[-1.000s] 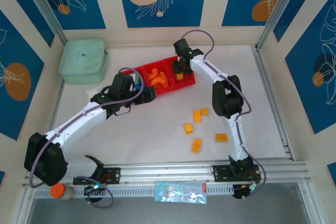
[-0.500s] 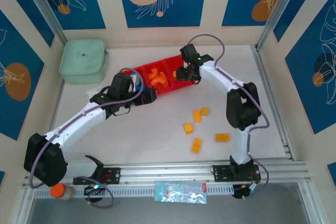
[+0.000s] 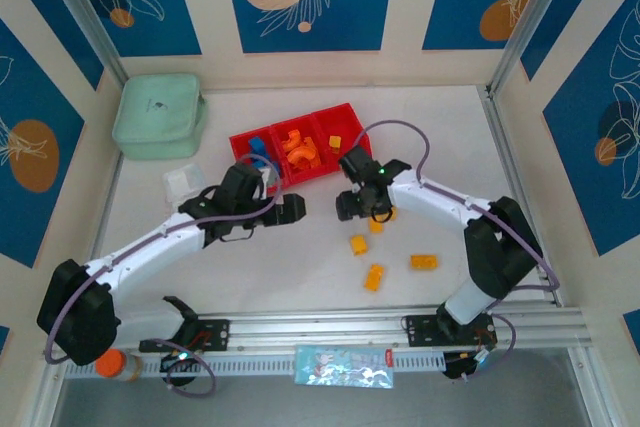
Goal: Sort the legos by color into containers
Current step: Pick up the lego from the bottom-center of the table.
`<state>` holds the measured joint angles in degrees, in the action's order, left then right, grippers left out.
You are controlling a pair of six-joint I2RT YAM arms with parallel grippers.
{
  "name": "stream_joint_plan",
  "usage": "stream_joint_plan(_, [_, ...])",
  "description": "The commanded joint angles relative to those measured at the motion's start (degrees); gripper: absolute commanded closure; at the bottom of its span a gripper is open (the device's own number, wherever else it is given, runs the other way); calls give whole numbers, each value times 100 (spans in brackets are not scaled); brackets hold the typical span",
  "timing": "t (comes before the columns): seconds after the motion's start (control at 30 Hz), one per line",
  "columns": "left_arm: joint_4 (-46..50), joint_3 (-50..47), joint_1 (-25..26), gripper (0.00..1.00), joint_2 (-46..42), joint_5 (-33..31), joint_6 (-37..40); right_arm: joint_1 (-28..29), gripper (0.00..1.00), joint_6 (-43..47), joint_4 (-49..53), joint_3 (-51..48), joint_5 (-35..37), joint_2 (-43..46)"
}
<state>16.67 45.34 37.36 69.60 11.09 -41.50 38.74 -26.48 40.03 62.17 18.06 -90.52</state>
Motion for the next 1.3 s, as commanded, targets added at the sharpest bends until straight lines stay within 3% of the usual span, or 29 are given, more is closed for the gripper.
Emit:
stream_joint_plan(0.0, [-282,-185,167,1,-138,-184,-306,291,31,-401,109,-294,190,204])
stream_joint_plan(0.37, [-312,-430,359,1,-367,-404,-543,636,29,-604,0,-719,77,-126])
stream_joint_plan(1.0, [-226,-360,360,1,-364,-459,-443,697,65,-508,-7,-580,115,-149])
stream_joint_plan(1.27, [82,28,277,1,-369,-679,-169,309,66,-219,185,50,136,317])
